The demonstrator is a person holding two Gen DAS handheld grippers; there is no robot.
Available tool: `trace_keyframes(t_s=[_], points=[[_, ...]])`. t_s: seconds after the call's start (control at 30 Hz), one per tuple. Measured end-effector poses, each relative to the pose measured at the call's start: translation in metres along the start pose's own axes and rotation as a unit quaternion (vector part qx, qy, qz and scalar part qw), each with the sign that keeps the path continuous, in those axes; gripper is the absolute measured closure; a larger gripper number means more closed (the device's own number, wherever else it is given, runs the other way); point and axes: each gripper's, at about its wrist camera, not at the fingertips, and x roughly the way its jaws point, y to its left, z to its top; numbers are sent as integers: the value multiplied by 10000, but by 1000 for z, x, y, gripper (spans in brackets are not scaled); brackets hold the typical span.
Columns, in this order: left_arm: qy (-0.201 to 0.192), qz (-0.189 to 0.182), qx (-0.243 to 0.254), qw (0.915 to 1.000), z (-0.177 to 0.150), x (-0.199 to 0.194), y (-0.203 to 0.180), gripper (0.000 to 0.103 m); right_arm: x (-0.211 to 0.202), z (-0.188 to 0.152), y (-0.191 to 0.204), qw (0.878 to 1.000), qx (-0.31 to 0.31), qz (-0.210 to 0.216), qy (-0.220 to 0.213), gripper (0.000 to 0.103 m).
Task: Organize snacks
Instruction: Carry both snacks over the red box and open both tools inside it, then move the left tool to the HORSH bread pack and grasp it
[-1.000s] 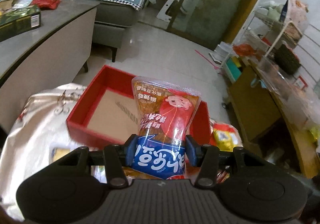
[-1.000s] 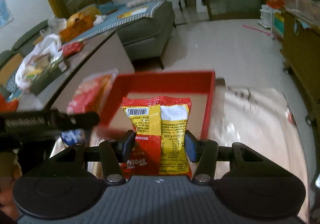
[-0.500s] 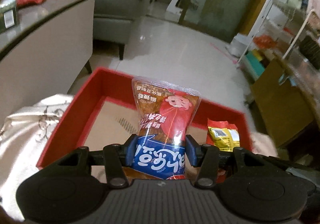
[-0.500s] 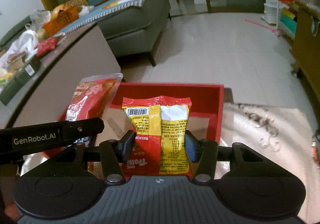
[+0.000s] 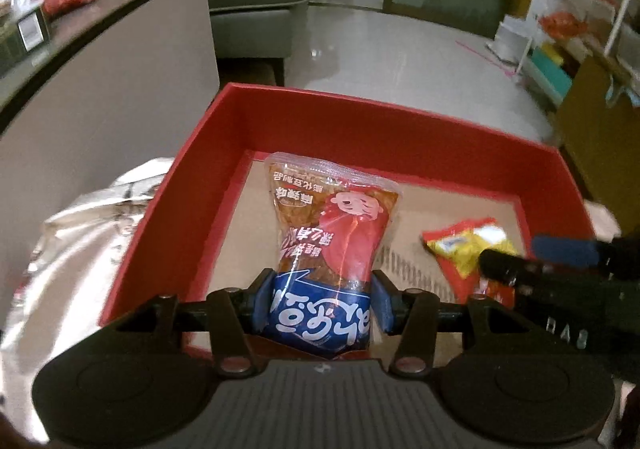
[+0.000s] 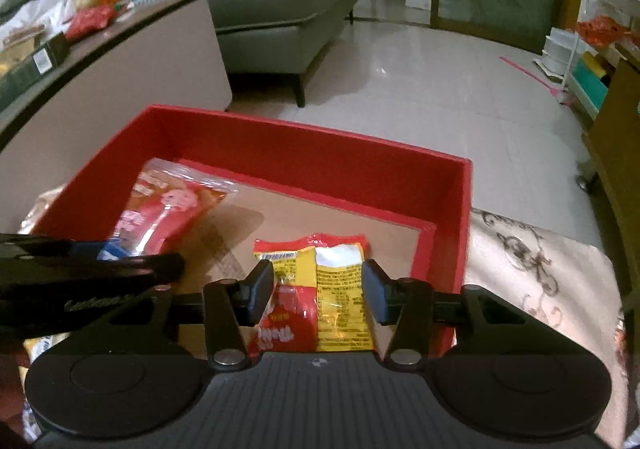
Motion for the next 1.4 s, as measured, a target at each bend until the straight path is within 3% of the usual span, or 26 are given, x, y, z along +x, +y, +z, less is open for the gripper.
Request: trace_keyframes(t_s=[0.33, 0.47, 0.73, 0.83, 1.17, 1.4], points=[[403, -58, -193, 9990, -13, -17, 2, 59, -14, -7, 12, 9984, -186, -134, 511, 43], [382, -390, -479, 9974, -8, -28, 8, 59, -22, -9, 11, 9980, 25, 36, 634, 38], [-112, -804, -763, 9938, -2, -71, 23, 52, -85, -2, -1, 9986, 413, 316, -110, 21], [-171, -880, -815, 9926, -7, -83, 27, 51, -103, -10, -9, 9981, 525, 279, -180, 19], [-162, -973, -941, 9907, -36, -118, 47, 49, -114, -61, -20, 9957, 786, 260, 413, 17], [-121, -905, -1087, 9899, -60, -138, 73, 44, -108, -74, -9, 9951, 693, 348, 620, 17]])
